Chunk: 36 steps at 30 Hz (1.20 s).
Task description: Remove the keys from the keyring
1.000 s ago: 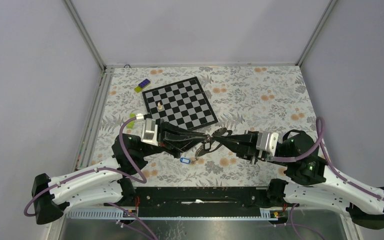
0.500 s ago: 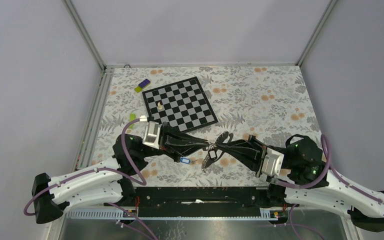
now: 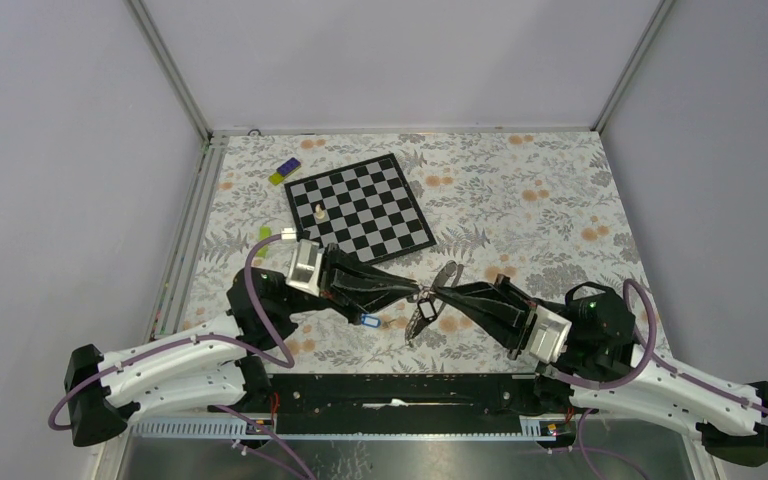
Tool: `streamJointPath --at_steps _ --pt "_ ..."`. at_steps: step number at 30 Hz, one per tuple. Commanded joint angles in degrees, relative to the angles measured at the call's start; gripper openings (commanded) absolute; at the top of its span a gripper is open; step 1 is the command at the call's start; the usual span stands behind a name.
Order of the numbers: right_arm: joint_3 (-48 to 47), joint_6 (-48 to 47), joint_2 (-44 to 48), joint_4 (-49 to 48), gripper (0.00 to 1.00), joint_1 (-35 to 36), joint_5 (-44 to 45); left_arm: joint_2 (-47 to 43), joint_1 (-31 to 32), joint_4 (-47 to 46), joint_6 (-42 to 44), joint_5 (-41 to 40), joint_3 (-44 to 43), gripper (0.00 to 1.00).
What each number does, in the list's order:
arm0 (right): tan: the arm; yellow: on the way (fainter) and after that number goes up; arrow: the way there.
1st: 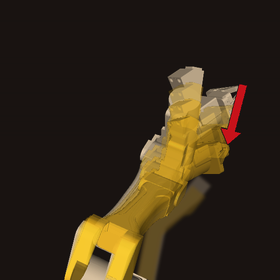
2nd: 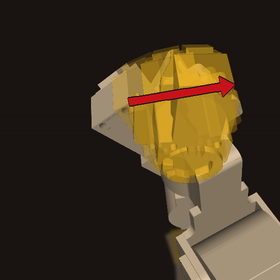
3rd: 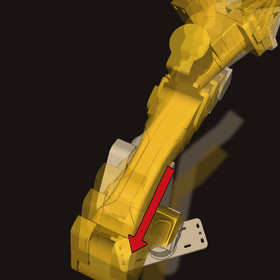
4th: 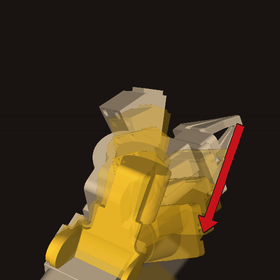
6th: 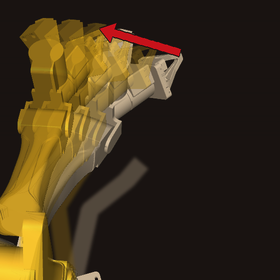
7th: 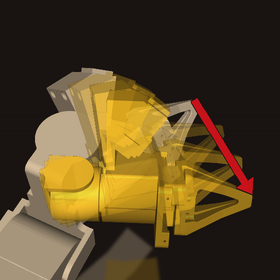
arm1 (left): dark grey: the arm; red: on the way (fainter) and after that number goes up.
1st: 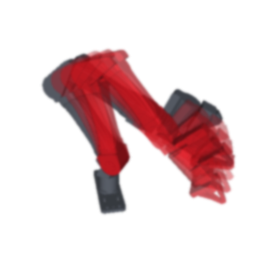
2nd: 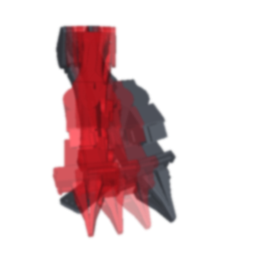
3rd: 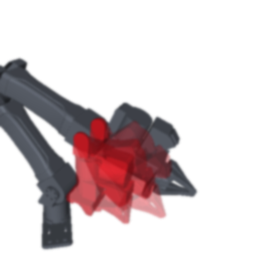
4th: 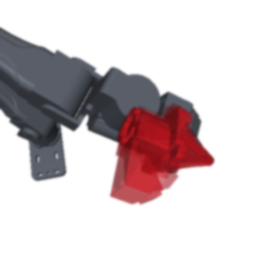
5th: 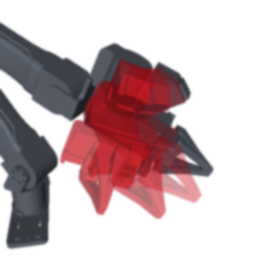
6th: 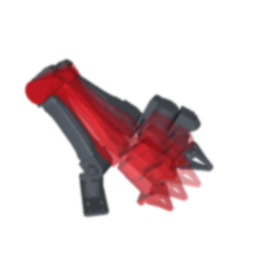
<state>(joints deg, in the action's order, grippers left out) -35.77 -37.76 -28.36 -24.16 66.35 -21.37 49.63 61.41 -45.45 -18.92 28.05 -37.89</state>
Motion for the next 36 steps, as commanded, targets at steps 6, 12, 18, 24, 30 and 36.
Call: streamJointPath --at_steps 6,12,18,24,30,36 --pt "0.36 4.01 -2.1 -19.04 0.0 -0.11 3.06 0.85 -0.5 -6.7 -2.77 -3.31 -2.56 0.0" --pt "0.85 4.64 -3.69 -21.35 0.0 -0.05 4.58 1.05 -0.49 -6.79 -2.92 -3.38 -2.7 0.0" --pt "2.45 7.77 -4.41 -26.32 0.0 -0.16 8.13 0.7 -0.5 -7.76 -3.62 -5.4 -2.14 0.0" --pt "3.1 10.03 -5.04 -27.75 0.0 -0.16 12.27 -0.16 -0.5 -8.89 -3.67 -7.2 -1.18 0.0" --pt "3.66 12.88 -5.31 -29.65 0.0 -0.11 17.92 -0.84 -0.5 -9.59 -3.5 -8.33 -0.53 0.0" --pt "2.72 16.37 -7.16 -29.54 0.0 -0.12 22.42 -0.76 -0.5 -10.78 -3.23 -8.6 -0.21 0.0"
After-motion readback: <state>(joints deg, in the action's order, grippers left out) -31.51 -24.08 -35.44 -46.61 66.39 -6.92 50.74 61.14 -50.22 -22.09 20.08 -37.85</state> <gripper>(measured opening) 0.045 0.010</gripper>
